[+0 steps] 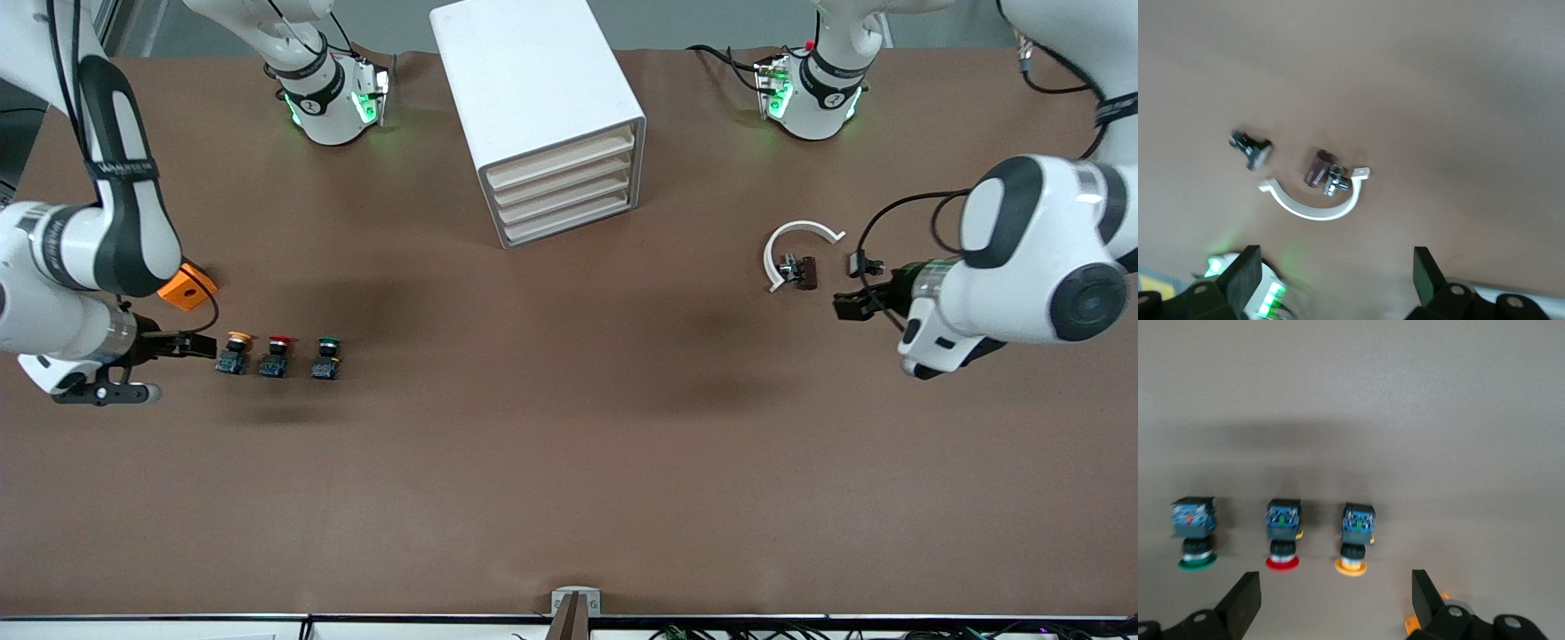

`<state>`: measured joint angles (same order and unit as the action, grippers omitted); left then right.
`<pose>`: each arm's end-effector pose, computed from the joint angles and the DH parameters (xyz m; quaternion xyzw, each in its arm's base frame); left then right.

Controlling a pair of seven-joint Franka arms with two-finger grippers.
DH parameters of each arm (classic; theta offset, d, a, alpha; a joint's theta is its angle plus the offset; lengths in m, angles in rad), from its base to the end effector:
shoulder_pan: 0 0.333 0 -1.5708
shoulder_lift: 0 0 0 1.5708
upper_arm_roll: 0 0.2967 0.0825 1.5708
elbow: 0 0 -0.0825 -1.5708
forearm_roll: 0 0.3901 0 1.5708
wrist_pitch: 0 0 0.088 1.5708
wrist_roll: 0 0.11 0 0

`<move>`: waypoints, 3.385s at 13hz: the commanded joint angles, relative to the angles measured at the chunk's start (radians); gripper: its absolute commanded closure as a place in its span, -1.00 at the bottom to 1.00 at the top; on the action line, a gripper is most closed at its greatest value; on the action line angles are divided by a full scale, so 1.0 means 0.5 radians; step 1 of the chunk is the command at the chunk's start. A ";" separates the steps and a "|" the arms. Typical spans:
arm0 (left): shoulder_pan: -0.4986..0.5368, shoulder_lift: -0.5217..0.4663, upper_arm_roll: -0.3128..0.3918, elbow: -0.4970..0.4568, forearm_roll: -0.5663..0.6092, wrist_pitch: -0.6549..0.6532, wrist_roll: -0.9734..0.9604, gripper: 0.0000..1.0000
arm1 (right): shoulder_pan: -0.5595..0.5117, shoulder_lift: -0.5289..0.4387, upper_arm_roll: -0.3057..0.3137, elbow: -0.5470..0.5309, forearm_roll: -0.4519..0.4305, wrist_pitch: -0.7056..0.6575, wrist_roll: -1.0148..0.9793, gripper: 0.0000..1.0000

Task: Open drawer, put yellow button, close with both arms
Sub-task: 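Grasp the yellow button with the right gripper while the left gripper grips the drawer, then pull the top drawer open with the left gripper while the right gripper lifts the button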

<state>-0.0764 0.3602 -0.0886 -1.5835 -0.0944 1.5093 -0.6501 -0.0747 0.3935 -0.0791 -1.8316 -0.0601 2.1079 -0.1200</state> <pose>0.5996 -0.1058 0.3811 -0.9446 -0.2406 0.2217 0.0277 0.6169 -0.0963 0.2848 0.9975 0.0021 -0.0631 0.0319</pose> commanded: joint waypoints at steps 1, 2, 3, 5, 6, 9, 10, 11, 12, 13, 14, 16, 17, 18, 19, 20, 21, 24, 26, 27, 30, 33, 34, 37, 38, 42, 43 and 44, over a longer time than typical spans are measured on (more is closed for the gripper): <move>-0.114 0.132 0.008 0.056 -0.065 -0.012 -0.404 -1.00 | -0.084 0.151 0.026 0.009 -0.036 0.171 -0.054 -1.00; -0.138 0.190 0.005 0.059 -0.081 -0.012 -0.542 -1.00 | -0.105 0.200 0.026 0.009 -0.033 0.226 -0.085 -1.00; -0.181 0.242 0.008 0.059 -0.133 -0.012 -0.695 -1.00 | -0.127 0.240 0.029 0.006 -0.033 0.281 -0.094 -1.00; -0.267 0.325 0.008 0.065 -0.197 -0.009 -0.990 -1.00 | -0.142 0.284 0.029 -0.043 -0.027 0.358 -0.094 -1.00; -0.319 0.383 0.008 0.114 -0.228 -0.009 -1.189 -1.00 | -0.145 0.284 0.029 -0.092 -0.018 0.410 -0.094 -1.00; -0.393 0.525 0.008 0.197 -0.381 -0.012 -1.962 -1.00 | -0.151 0.284 0.032 -0.245 -0.003 0.594 -0.085 -1.00; -0.448 0.562 0.005 0.197 -0.403 -0.015 -2.089 -1.00 | -0.154 0.284 0.032 -0.282 0.000 0.643 -0.082 -1.00; -0.521 0.580 0.005 0.197 -0.440 -0.015 -2.132 -1.00 | -0.154 0.284 0.032 -0.313 0.000 0.683 -0.082 -1.00; -0.580 0.583 0.005 0.191 -0.510 -0.030 -2.169 -1.00 | -0.154 0.284 0.032 -0.331 -0.003 0.684 -0.082 -1.00; -0.605 0.584 0.005 0.191 -0.608 -0.070 -2.212 -1.00 | -0.151 0.284 0.032 -0.337 0.000 0.687 -0.085 -1.00; -0.608 0.587 0.005 0.188 -0.767 -0.104 -2.258 -1.00 | -0.151 0.284 0.032 -0.337 0.000 0.684 -0.085 -1.00; -0.608 0.635 0.005 0.182 -1.077 -0.174 -2.399 -1.00 | -0.151 0.284 0.032 -0.337 0.000 0.681 -0.070 -0.52; -0.629 0.654 0.005 0.182 -1.169 -0.181 -2.509 -1.00 | -0.154 0.284 0.032 -0.337 0.000 0.681 -0.070 -0.25; -0.678 0.669 0.005 0.185 -1.228 -0.181 -2.638 -1.00 | -0.154 0.284 0.032 -0.337 0.000 0.678 -0.067 -0.02; -0.718 0.685 0.005 0.188 -1.292 -0.181 -2.791 -1.00 | -0.151 0.284 0.032 -0.337 0.000 0.669 -0.067 0.23; -0.764 0.703 0.005 0.191 -1.351 -0.181 -2.932 -1.00 | -0.154 0.284 0.032 -0.337 0.000 0.662 -0.070 0.53; -0.789 0.730 0.005 0.191 -1.424 -0.184 -3.043 -1.00 | -0.151 0.281 0.032 -0.337 0.000 0.662 -0.070 0.61; -0.847 0.749 0.005 0.191 -1.621 -0.245 -3.215 -0.73 | -0.151 0.271 0.035 -0.334 0.000 0.659 -0.070 0.61; -0.890 0.771 0.005 0.194 -1.694 -0.279 -3.375 -0.60 | -0.148 0.238 0.035 -0.331 0.000 0.607 -0.073 0.61; -0.902 0.771 0.005 0.194 -1.710 -0.285 -3.409 -0.47 | -0.148 0.189 0.035 -0.328 0.000 0.549 -0.073 0.61; -0.964 0.768 0.005 0.188 -1.744 -0.368 -3.470 -0.26 | -0.136 0.042 0.042 -0.307 0.003 0.316 -0.061 0.66; -1.016 0.768 0.002 0.191 -1.750 -0.380 -3.498 -0.17 | -0.108 -0.063 0.042 -0.276 0.144 0.139 -0.058 0.66; -1.034 0.768 -0.010 0.191 -1.756 -0.398 -3.498 -0.14 | -0.102 -0.093 0.042 -0.261 0.157 0.056 -0.036 0.66; -1.099 0.768 -0.022 0.188 -1.756 -0.408 -3.541 0.07 | -0.023 -0.231 0.042 -0.230 0.160 -0.150 0.123 0.66; -1.102 0.768 -0.022 0.188 -1.756 -0.405 -3.553 0.26 | 0.011 -0.286 0.042 -0.230 0.160 -0.208 0.190 0.66; -1.087 0.774 -0.013 0.182 -1.726 -0.405 -3.553 0.95 | 0.152 -0.458 0.042 -0.224 0.160 -0.402 0.540 0.66; -1.078 0.777 -0.007 0.182 -1.722 -0.405 -3.553 1.00 | 0.189 -0.501 0.042 -0.224 0.160 -0.430 0.620 0.65; -1.068 0.783 0.002 0.185 -1.719 -0.408 -3.547 1.00 | 0.235 -0.550 0.042 -0.224 0.160 -0.454 0.684 0.65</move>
<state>-0.6227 0.7372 -0.0996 -1.5113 -0.9573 1.3216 -2.4052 0.0091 0.1748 -0.0538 -1.9285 0.0139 1.9051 0.1547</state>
